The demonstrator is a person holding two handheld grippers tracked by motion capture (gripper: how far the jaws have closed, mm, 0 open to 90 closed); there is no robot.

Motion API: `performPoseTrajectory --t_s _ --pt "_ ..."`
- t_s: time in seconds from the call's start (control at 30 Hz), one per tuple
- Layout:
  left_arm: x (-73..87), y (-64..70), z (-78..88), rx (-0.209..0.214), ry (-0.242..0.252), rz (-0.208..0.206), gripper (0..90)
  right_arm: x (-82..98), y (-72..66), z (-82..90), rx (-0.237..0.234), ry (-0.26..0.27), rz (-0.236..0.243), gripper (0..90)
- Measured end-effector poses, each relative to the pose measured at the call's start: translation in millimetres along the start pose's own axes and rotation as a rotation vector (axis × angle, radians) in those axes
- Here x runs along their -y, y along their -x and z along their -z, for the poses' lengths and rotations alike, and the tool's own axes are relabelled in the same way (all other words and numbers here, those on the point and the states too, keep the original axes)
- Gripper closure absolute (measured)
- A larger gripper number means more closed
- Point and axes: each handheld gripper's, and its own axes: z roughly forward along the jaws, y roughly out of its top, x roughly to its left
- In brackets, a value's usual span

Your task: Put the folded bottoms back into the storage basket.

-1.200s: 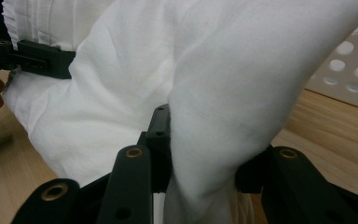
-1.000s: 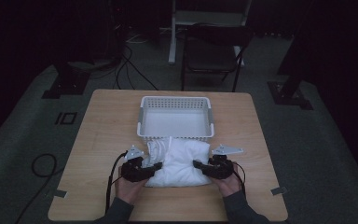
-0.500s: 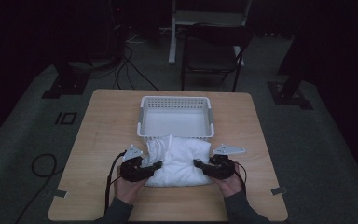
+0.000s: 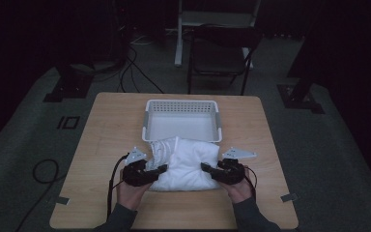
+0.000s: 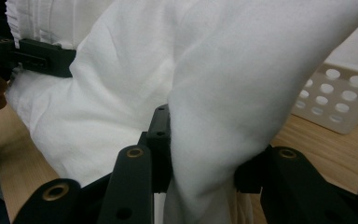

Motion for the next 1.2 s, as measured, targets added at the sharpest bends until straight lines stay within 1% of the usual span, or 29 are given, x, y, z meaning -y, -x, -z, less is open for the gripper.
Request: performPoseTrajectory --t_s 0.17,0.43,0.6,0.7,1.2 --pt "-4.4 -0.6 3.0 -0.003 0.009 0.002 54.0 -5.3 -2.2 0.8 0.006 0.008 0.005 65.7" --pt "-11.6 -0.5 7.5 -0.008 0.025 -0.008 54.1 -13.2 -3.9 2.7 0.01 0.024 0.016 65.8" --pt "-14.3 -0.7 9.1 -0.008 0.036 -0.004 54.1 -17.3 -4.8 3.7 0.01 0.031 0.021 65.8" --pt "-16.6 -1.0 9.6 -0.008 0.037 -0.011 54.1 -19.2 -4.7 4.5 0.012 0.034 0.024 65.9" --pt "-24.8 -1.7 8.4 -0.005 0.052 -0.005 54.1 -27.9 -0.2 6.0 0.012 0.048 0.021 66.0"
